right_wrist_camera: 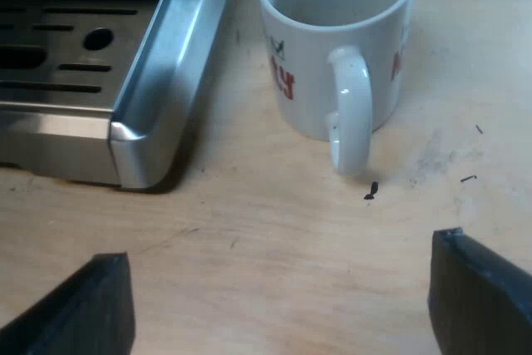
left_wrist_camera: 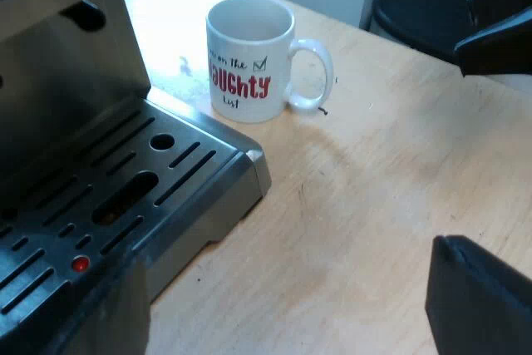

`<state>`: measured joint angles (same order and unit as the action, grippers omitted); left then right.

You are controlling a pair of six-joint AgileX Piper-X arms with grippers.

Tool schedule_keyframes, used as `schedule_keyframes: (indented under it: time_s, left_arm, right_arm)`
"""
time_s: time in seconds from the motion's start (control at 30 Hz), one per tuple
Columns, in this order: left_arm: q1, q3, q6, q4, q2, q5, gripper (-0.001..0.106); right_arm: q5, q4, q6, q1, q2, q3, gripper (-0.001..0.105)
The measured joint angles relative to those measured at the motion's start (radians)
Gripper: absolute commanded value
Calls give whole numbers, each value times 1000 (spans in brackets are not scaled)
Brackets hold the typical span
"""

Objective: Place mug into machine

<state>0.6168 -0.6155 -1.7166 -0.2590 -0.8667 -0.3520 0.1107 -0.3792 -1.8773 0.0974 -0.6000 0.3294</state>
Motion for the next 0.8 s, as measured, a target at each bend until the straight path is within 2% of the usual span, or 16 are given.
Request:
schedule_keyframes:
  time_s: [0.1,0.23,0.43,0.6,0.8]
  left_arm:
    - [0,0,0,0,-2,0,70]
    - [0,0,0,1,-2,0,70]
    - [0,0,0,1,-2,0,70]
    - [0,0,0,1,-2,0,70]
    - [0,0,0,1,-2,0,70]
  right_arm:
    - [-14,109,15,0,0,-74,72]
    - [-43,318,90,0,0,-198,72]
    - [-100,562,103,0,0,-328,72]
    - [-131,674,105,0,-50,-340,72]
    - [-131,778,105,0,-199,-340,72]
